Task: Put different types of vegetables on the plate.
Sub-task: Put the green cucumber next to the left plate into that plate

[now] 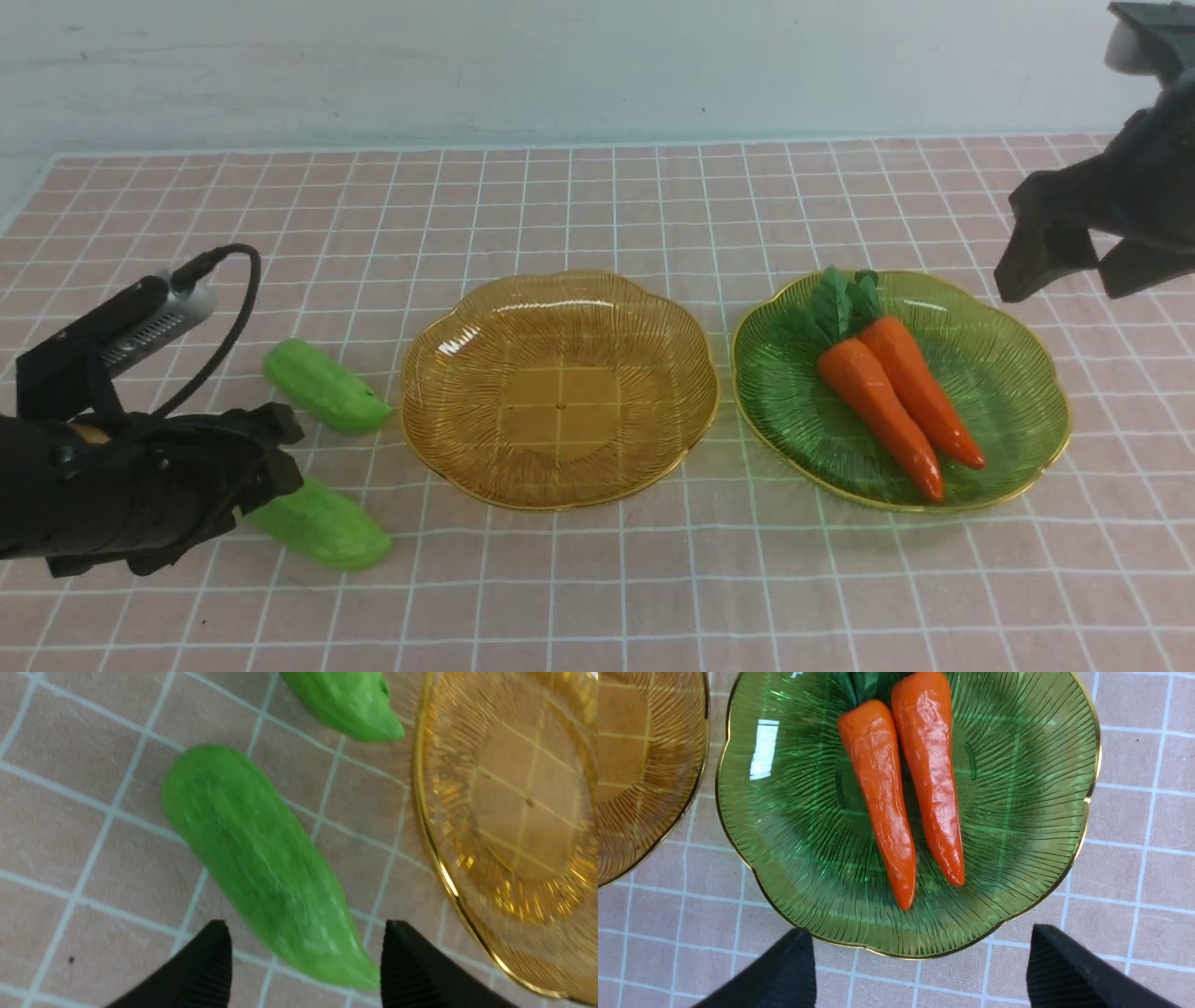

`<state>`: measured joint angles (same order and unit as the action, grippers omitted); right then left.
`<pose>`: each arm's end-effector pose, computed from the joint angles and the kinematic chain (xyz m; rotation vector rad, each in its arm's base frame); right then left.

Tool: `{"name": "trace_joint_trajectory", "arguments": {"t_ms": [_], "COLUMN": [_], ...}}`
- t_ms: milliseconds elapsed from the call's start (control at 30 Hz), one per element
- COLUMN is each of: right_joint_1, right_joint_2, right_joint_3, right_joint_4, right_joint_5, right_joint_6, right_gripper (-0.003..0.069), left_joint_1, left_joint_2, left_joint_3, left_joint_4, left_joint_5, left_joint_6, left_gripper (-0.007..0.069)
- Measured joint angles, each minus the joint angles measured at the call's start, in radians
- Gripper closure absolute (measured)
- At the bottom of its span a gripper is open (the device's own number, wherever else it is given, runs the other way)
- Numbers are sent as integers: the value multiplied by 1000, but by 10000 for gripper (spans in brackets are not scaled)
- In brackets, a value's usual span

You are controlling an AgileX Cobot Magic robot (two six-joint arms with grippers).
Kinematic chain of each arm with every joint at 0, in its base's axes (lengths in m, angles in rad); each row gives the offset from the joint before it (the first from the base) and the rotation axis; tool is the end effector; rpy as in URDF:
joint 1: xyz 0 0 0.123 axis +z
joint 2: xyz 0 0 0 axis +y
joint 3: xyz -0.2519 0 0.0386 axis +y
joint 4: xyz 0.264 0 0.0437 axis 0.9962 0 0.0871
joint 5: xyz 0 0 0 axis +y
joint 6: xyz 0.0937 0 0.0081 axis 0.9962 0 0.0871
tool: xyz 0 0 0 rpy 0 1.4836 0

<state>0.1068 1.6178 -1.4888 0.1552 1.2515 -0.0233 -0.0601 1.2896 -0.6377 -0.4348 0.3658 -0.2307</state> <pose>0.3401 0.0503 0.2928 -0.1458 2.8581 0.2375 0.2600 -0.0299 0.1775 -0.6562 2.4327 -0.4808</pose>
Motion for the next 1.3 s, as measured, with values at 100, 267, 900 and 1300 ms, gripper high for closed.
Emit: {"name": "trace_joint_trajectory", "arguments": {"t_ms": [100, 267, 900, 1300], "right_joint_1": [0, 0, 0, 0], "right_joint_2": [0, 0, 0, 0], "right_joint_3": [4, 7, 7, 7], "right_joint_4": [0, 0, 18, 39], "right_joint_5": [0, 0, 0, 0], "right_joint_6": [-1, -1, -2, -9], "right_gripper": [111, 113, 113, 113], "left_joint_1": [0, 0, -10, -147], "left_joint_2": [81, 178, 230, 565], "left_joint_3": [-1, -4, -229, -685], "left_joint_4": [-6, -46, -121, -120], "left_joint_5": [-88, -169, 112, 198], "left_joint_6": [-7, -8, 177, 237], "left_gripper": [153, 43, 311, 118]}}
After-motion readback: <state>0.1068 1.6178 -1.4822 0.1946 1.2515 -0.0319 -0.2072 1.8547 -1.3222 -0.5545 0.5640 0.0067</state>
